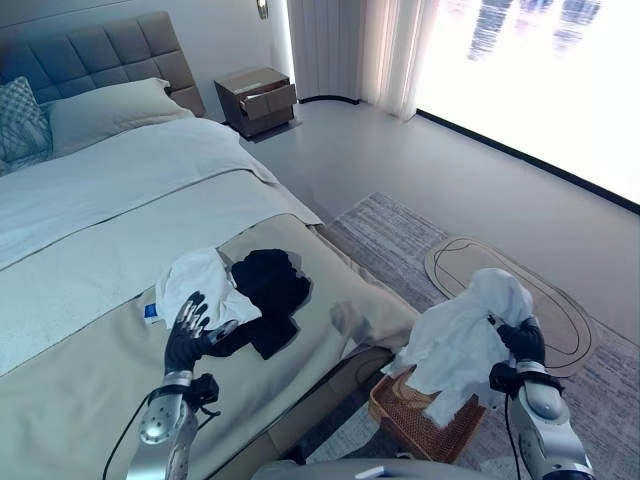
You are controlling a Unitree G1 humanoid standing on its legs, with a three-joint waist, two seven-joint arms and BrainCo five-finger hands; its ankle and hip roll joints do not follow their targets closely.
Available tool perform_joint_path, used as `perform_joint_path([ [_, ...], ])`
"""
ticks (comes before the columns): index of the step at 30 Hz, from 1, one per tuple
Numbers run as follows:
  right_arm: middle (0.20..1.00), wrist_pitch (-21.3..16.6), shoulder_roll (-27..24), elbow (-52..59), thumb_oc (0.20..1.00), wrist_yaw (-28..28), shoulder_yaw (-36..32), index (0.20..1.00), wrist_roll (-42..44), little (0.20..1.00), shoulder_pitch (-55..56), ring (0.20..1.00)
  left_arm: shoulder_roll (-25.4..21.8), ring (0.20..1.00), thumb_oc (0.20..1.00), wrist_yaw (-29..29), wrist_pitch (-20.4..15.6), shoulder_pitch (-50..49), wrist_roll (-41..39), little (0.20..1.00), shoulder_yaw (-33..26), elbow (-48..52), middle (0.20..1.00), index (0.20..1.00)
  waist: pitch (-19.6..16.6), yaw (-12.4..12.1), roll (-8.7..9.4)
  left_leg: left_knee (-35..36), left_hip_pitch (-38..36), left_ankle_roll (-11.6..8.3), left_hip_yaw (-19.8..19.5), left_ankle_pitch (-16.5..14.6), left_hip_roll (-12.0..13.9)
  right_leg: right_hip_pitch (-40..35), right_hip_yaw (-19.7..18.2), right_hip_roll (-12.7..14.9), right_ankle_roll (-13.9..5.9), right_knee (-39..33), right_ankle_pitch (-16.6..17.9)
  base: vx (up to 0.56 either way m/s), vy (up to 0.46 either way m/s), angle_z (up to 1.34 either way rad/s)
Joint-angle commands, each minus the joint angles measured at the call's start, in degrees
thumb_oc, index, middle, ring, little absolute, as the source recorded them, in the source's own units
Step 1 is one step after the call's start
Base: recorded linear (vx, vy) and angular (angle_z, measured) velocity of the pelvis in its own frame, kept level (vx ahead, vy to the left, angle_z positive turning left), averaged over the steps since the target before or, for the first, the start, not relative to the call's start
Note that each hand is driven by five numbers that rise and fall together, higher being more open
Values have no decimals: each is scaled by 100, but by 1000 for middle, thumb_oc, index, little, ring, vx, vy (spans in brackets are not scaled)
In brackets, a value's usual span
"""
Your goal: Pick up clothes into the bucket
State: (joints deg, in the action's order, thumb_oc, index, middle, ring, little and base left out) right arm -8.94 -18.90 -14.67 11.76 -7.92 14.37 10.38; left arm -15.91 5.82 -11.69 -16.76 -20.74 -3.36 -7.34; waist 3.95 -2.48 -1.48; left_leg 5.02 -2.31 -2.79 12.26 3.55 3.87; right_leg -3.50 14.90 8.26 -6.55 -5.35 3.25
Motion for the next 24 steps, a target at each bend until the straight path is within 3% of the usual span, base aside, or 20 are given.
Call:
perform_joint_path([
  [1,200,-617,-31,279,200,328,-420,200,-165,200,-684,200,-165,1000,1000,151,-327,322,199,1000,-346,-16,1000,1000,189,-27,301,-400,62,-17,-246,-332,84,-159,251,291,-194,128,19,-10,-18,4],
  [9,200,-675,-63,26,200,635,-531,200,-107,200,-937,200,-127,1000,1000,261,-364,307,194,1000,-293,29,1000,1000,300,-70,309,-418,207,-16,-326,-292,63,-76,299,300,-188,181,4,-20,-7,5],
  [15,200,-615,-239,-338,200,852,-409,200,-144,200,-1346,200,-305,1000,1000,396,-461,601,60,1000,-196,227,1000,1000,878,-63,243,-1003,917,55,-489,-373,23,596,280,465,-141,844,-102,-173,-5,8],
  [18,200,-637,-335,-644,200,1130,-353,200,-83,200,-1728,200,-409,1000,1000,636,-614,855,-96,1000,-162,390,1000,1000,1330,-39,121,-1808,1777,150,-603,-566,36,1545,154,707,-49,1840,-307,-236,40,8],
  [24,200,-684,-236,-1029,200,1720,-487,200,-10,200,-1950,200,-311,1000,1000,1110,-755,907,-104,1000,-275,547,1000,1000,1402,-26,5,-2954,2942,131,-680,-1043,87,2705,-54,847,1,3071,-841,-70,5,17],
])
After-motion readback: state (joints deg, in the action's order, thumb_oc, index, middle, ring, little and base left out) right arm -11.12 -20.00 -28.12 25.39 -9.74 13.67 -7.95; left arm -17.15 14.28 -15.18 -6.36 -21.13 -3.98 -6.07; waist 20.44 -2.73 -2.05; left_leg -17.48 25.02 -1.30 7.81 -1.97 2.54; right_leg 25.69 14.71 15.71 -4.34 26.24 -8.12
